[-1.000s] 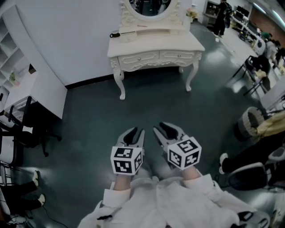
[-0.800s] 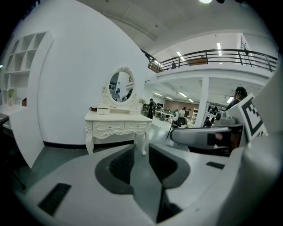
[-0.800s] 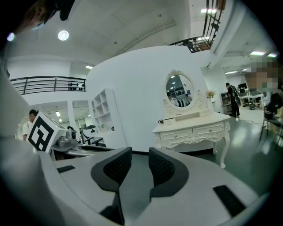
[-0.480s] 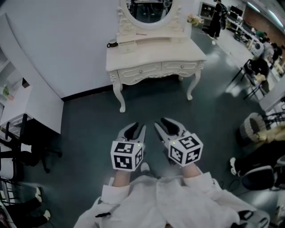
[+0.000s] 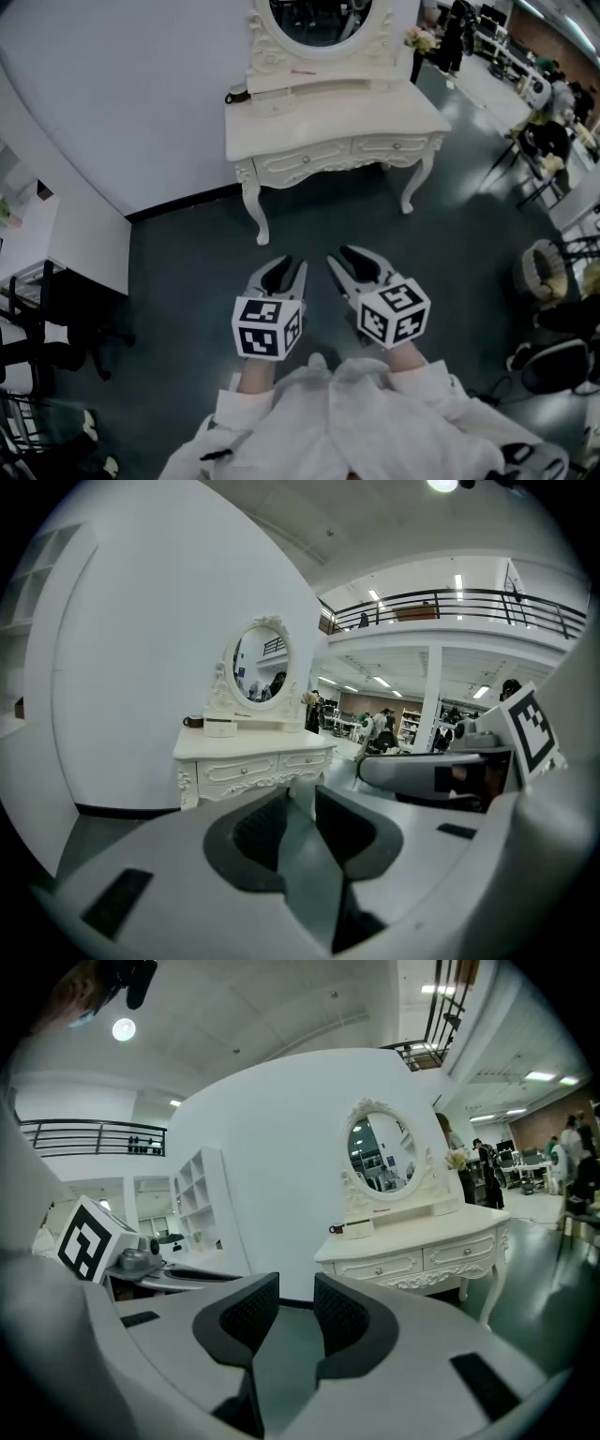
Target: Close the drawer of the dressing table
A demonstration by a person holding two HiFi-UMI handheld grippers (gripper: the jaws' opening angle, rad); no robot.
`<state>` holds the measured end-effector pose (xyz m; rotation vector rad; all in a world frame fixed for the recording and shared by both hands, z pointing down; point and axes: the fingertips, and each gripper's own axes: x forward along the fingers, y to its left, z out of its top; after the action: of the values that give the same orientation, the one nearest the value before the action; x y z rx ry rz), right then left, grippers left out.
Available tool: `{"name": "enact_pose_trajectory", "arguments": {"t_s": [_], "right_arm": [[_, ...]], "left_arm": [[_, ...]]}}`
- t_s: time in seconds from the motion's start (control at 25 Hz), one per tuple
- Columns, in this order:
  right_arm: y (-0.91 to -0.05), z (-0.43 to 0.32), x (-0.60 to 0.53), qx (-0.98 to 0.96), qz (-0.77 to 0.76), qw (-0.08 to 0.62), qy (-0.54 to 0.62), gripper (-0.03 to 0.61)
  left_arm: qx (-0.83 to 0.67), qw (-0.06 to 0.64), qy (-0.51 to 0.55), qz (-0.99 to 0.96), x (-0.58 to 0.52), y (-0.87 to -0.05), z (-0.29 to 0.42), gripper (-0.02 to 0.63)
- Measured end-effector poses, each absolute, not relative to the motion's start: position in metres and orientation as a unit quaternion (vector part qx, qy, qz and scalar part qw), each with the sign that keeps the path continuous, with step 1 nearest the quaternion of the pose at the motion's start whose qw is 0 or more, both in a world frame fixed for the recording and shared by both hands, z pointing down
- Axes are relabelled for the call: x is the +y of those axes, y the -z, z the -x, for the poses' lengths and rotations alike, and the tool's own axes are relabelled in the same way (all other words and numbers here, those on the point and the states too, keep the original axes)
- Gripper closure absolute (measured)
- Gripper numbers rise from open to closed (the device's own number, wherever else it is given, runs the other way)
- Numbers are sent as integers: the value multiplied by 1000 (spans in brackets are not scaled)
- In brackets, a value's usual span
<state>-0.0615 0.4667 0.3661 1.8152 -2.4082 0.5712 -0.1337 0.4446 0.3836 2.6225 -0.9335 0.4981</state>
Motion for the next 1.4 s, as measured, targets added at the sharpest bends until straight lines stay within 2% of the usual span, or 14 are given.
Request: {"name": "enact_pose_trajectory", "arguments": {"t_s": [0.76, 1.4], "right_arm": [[-385, 59, 388, -792, -573, 54, -206, 481], [-376, 14, 230, -813, -546, 61, -194, 480]], "left_arm": [[-338, 182, -188, -904, 374, -405, 137, 529], [-364, 173, -174, -898, 221, -391, 92, 529]]}}
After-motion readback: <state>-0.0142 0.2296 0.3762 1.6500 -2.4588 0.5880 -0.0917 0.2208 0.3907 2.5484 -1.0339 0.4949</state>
